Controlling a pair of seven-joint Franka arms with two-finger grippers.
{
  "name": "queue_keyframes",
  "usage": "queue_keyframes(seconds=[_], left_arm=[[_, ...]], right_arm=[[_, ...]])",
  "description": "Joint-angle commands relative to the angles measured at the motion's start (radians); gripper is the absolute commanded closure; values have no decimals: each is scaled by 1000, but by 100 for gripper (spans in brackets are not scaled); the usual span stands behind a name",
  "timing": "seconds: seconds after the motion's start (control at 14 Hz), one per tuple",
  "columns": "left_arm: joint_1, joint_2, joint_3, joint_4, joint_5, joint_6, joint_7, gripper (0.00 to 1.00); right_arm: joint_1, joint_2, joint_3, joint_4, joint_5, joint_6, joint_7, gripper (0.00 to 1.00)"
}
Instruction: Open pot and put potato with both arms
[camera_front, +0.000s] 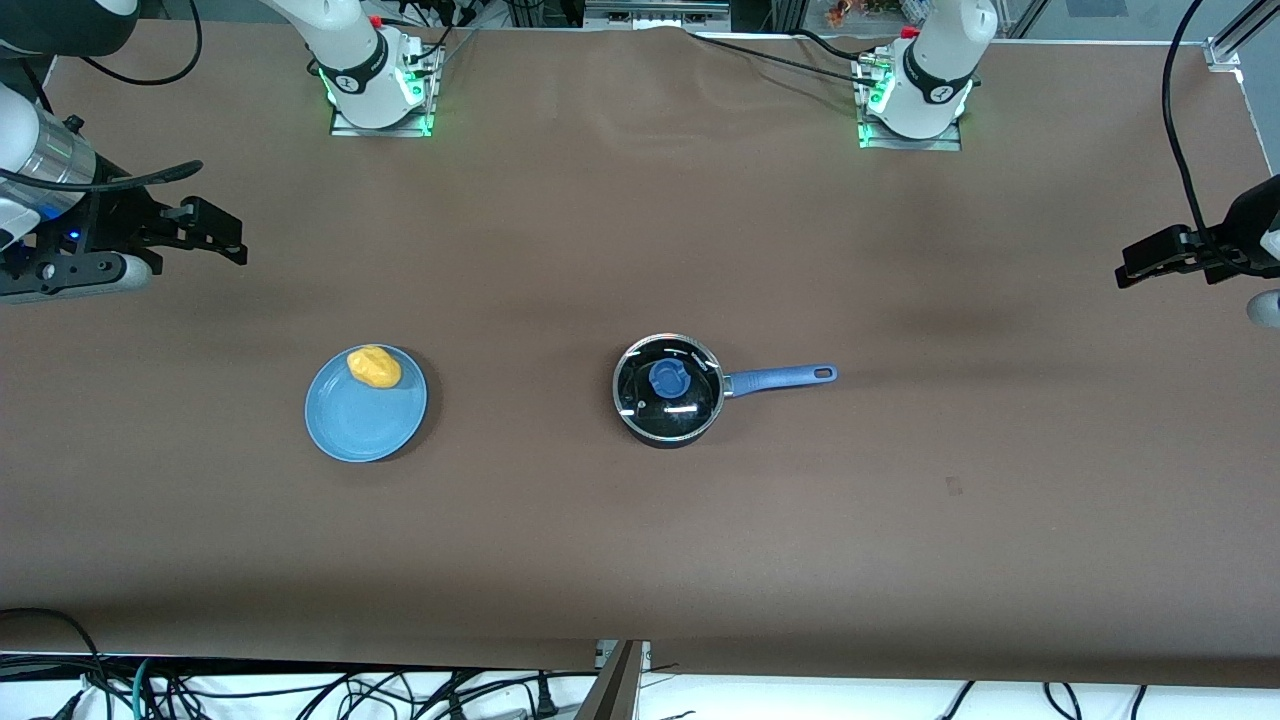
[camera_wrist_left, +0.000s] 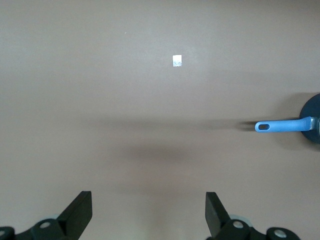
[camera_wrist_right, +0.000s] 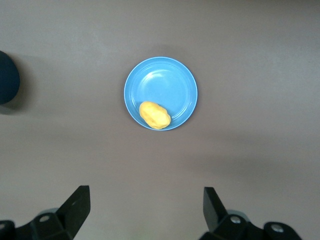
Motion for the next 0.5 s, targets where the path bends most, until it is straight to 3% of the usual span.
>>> queue_keyframes(seconds=[0.0, 0.29, 0.43], left_arm=[[10, -29, -14, -31, 11, 4, 19, 0], [-5, -15, -15, -41, 1, 6, 26, 0], [-30, -3, -55, -54, -19, 41, 2, 0]], right_arm=[[-11, 11, 8, 24, 10, -7, 14, 0], [-11, 11, 8, 24, 10, -5, 14, 0], [-11, 11, 8, 24, 10, -7, 14, 0]])
